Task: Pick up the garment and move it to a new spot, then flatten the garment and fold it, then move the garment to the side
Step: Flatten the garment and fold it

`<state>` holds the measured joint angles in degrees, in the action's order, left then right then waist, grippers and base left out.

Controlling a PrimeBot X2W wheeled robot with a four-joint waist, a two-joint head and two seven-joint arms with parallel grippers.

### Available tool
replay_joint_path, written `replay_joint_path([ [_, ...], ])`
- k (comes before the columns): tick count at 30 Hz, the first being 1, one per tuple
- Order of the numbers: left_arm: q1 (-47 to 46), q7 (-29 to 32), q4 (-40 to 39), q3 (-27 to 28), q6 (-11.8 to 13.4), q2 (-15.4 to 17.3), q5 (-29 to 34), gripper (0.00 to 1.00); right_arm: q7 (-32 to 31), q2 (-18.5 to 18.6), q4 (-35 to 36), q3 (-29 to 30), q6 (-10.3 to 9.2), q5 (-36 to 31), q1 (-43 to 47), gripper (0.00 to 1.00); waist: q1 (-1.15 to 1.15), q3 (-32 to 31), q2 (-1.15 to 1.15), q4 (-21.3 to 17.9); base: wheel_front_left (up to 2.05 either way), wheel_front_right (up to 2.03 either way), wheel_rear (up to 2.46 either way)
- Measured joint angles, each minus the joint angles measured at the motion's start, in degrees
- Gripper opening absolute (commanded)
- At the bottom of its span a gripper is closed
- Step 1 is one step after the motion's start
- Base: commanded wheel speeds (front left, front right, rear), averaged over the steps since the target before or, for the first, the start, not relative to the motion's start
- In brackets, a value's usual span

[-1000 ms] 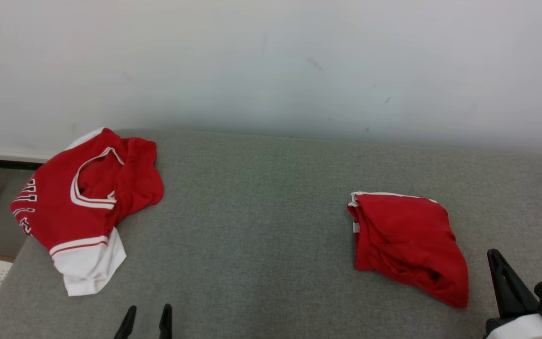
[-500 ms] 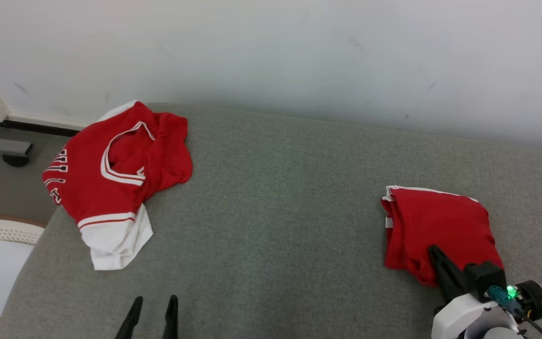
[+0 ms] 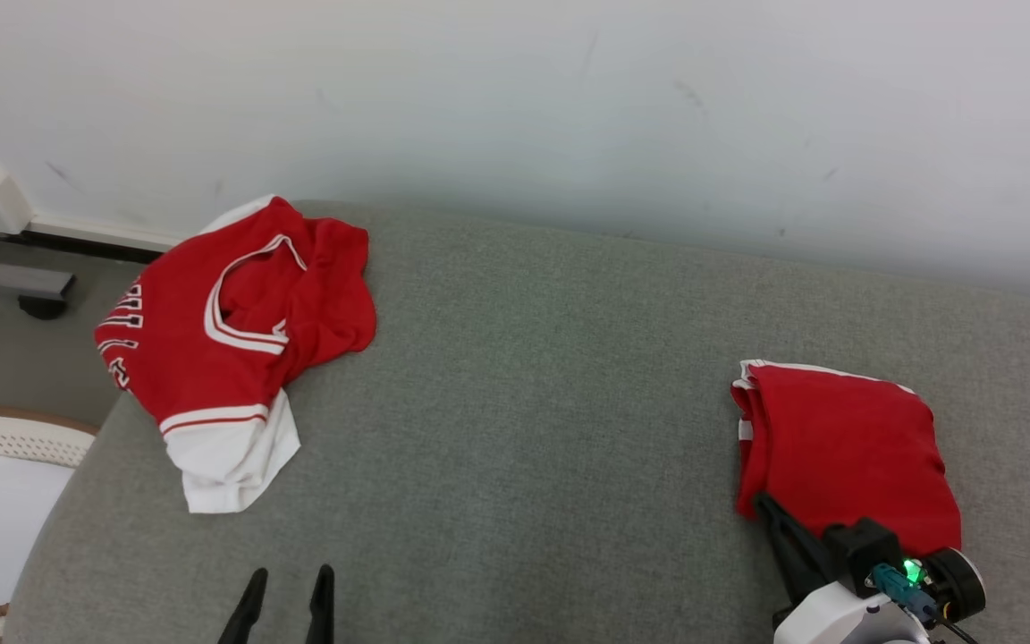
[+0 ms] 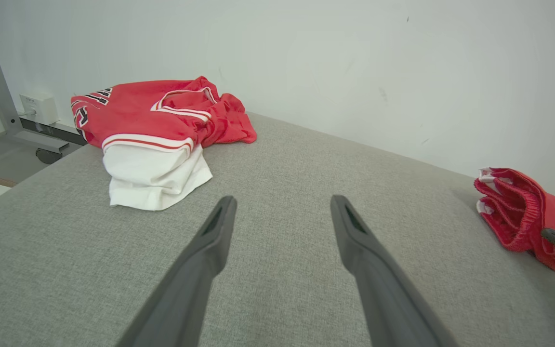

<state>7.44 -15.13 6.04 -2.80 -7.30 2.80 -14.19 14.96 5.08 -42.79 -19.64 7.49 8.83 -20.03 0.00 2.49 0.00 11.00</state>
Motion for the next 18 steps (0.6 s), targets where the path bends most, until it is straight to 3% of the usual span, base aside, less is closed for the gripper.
replay_joint_path([
  [7,1.51,0.01,-0.01,0.58,0.02,0.0,-0.01,1.0,0.07,0.97,10.0,2.36,0.0,1.47,6.04,0.0,0.0,-2.37,0.0,-0.92,0.0,0.0,0.0],
  [8,1.66,0.01,-0.03,0.67,0.02,0.01,0.03,1.0,0.07,1.34,11.51,3.13,0.0,1.6,7.25,0.12,0.0,-2.77,0.0,-1.13,0.0,0.0,0.0],
  [10,2.05,0.01,-0.1,0.82,0.03,0.01,0.07,1.0,0.07,2.3,14.62,4.92,0.0,1.78,9.58,0.45,0.0,-3.42,0.0,-1.61,0.0,0.0,0.0],
  [11,2.15,0.01,-0.12,0.99,0.03,0.01,0.24,1.0,0.07,2.75,16.21,5.78,0.0,1.78,10.74,0.9,0.0,-3.71,0.0,-1.84,0.0,0.0,0.0],
  [12,2.18,0.01,-0.22,1.12,0.05,0.01,0.43,1.0,0.08,3.05,17.82,6.79,0.0,1.77,11.94,1.0,0.0,-3.99,0.0,-2.09,0.0,0.0,0.0],
  [18,2.63,0.0,-0.4,2.14,0.09,0.0,1.12,1.0,0.08,4.7,25.55,12.37,0.0,1.79,17.84,1.0,0.0,-5.33,0.0,-3.67,0.0,0.0,0.0],
])
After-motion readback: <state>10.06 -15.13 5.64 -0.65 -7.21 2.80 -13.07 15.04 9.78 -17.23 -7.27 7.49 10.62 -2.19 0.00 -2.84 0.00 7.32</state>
